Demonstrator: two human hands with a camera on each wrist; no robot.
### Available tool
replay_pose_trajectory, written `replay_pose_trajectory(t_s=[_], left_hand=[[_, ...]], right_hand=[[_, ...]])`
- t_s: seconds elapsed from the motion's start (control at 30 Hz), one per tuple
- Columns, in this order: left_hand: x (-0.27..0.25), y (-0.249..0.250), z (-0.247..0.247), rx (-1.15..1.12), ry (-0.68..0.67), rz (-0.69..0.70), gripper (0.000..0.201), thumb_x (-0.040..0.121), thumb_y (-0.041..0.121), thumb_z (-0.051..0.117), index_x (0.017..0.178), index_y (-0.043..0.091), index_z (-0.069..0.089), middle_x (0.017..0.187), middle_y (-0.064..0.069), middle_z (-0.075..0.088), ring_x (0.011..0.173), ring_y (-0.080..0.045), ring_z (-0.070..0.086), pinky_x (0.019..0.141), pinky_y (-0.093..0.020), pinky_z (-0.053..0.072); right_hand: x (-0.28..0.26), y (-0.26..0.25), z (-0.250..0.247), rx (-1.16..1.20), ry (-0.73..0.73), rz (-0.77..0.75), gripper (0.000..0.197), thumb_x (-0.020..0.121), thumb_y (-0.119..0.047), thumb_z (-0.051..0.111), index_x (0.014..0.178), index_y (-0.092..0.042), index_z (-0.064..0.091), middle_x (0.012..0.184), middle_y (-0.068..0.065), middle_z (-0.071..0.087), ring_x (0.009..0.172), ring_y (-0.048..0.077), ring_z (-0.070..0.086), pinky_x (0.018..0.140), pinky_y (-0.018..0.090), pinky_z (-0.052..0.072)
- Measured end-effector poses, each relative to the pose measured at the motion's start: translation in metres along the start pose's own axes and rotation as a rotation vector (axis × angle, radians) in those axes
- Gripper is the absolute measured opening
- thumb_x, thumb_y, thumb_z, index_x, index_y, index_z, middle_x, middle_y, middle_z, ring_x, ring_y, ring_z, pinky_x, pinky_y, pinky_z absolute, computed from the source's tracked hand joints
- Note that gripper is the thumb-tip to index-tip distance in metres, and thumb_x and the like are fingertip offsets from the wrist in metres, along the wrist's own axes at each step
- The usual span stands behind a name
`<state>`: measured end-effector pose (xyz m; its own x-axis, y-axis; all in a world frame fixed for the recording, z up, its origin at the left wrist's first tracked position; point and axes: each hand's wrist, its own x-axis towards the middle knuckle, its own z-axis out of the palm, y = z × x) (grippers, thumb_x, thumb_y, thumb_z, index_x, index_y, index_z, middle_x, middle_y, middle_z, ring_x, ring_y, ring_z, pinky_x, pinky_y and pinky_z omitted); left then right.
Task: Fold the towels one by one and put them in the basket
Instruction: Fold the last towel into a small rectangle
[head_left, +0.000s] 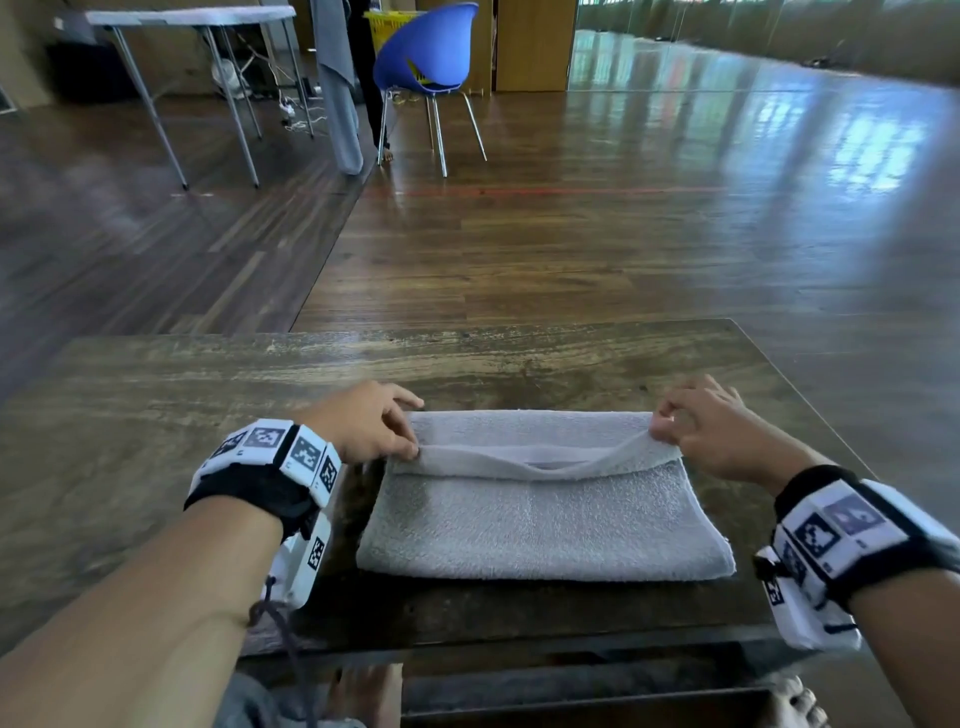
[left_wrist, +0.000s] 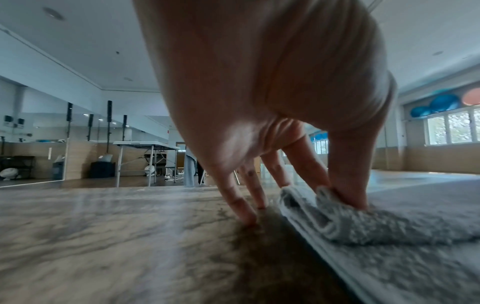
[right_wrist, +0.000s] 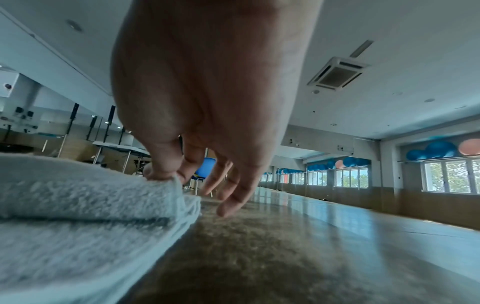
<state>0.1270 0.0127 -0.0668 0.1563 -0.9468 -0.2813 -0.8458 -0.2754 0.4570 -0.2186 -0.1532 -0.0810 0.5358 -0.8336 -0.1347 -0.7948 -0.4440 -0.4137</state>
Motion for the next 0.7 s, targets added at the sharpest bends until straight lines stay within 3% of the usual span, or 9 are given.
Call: replay_pose_trajectory(t_s=[0.03,0.1,0.23,0.3,0.37,0.5,0.6,0.63,0.7], left_hand=[[0.001,0.002,0.000,0.006,-0.001,-0.001,0.005,0.084,0.026,0.078,0.084,0.022,0.081,0.127,0.023,0.051,0.112,-0.007,0.054,0.090,-0.028,0.038],[0.001,0.007,-0.002,0.027,-0.002,-0.005,0.003,0.083,0.024,0.078,0.081,0.024,0.081,0.118,0.019,0.062,0.105,-0.010,0.060,0.087,-0.030,0.045],[0.003,0.019,-0.008,0.031,-0.009,-0.020,0.007,0.079,0.016,0.077,0.074,0.018,0.081,0.091,0.001,0.076,0.088,-0.023,0.070,0.083,-0.044,0.058],[0.005,0.026,-0.014,0.036,0.149,0.029,0.011,0.081,0.011,0.073,0.073,0.014,0.081,0.089,0.001,0.075,0.083,-0.021,0.069,0.081,-0.040,0.057],[0.010,0.034,-0.020,0.083,0.441,0.121,0.015,0.085,0.010,0.068,0.076,0.008,0.080,0.098,0.000,0.073,0.085,-0.020,0.066,0.083,-0.036,0.053],[0.016,0.040,-0.033,0.036,1.004,0.257,0.013,0.090,0.011,0.065,0.090,0.003,0.076,0.123,-0.006,0.066,0.105,-0.024,0.061,0.095,-0.028,0.043],[0.016,0.032,-0.036,-0.013,1.115,0.259,0.012,0.093,0.013,0.063,0.095,0.006,0.073,0.131,-0.007,0.060,0.115,-0.022,0.057,0.100,-0.029,0.041],[0.015,0.027,-0.035,-0.018,1.093,0.239,0.011,0.093,0.013,0.063,0.095,0.007,0.072,0.129,-0.007,0.061,0.113,-0.023,0.058,0.100,-0.032,0.043],[0.013,0.016,-0.026,-0.001,0.983,0.209,0.010,0.093,0.012,0.064,0.094,0.007,0.073,0.119,-0.006,0.065,0.106,-0.023,0.061,0.096,-0.035,0.047]], right_hand=[[0.000,-0.003,0.003,-0.039,-0.018,-0.013,0.007,0.098,-0.030,0.061,0.093,-0.026,0.062,0.116,-0.008,0.044,0.116,0.014,0.033,0.110,0.043,0.030],[0.002,-0.009,0.008,-0.063,-0.077,-0.024,0.008,0.099,-0.029,0.062,0.096,-0.021,0.063,0.116,-0.003,0.052,0.115,0.019,0.043,0.106,0.040,0.033],[0.010,-0.018,0.000,-0.063,-0.147,-0.020,0.023,0.093,-0.020,0.070,0.088,0.001,0.070,0.094,0.018,0.073,0.080,0.028,0.062,0.067,0.032,0.042],[0.015,-0.024,-0.011,-0.059,-0.060,-0.031,0.018,0.090,-0.021,0.074,0.074,-0.015,0.072,0.081,0.003,0.072,0.077,0.026,0.063,0.063,0.025,0.039],[0.020,-0.031,-0.020,0.048,0.195,-0.056,0.021,0.090,-0.018,0.074,0.070,-0.025,0.069,0.077,-0.007,0.066,0.073,0.014,0.062,0.057,0.018,0.038],[0.035,-0.037,-0.034,0.212,0.804,-0.201,0.003,0.092,-0.016,0.067,0.090,-0.015,0.068,0.105,-0.003,0.057,0.092,0.015,0.055,0.081,0.021,0.037],[0.040,-0.027,-0.033,0.392,0.814,-0.256,0.010,0.093,-0.016,0.069,0.087,-0.023,0.065,0.125,-0.013,0.054,0.108,0.002,0.055,0.090,0.009,0.040],[0.040,-0.020,-0.029,0.417,0.780,-0.244,0.018,0.093,-0.014,0.070,0.084,-0.029,0.064,0.124,-0.012,0.057,0.107,0.000,0.055,0.087,0.002,0.038],[0.040,-0.008,-0.019,0.489,0.663,-0.195,0.026,0.094,-0.013,0.069,0.081,-0.035,0.063,0.112,-0.010,0.068,0.101,0.005,0.063,0.081,0.006,0.041]])
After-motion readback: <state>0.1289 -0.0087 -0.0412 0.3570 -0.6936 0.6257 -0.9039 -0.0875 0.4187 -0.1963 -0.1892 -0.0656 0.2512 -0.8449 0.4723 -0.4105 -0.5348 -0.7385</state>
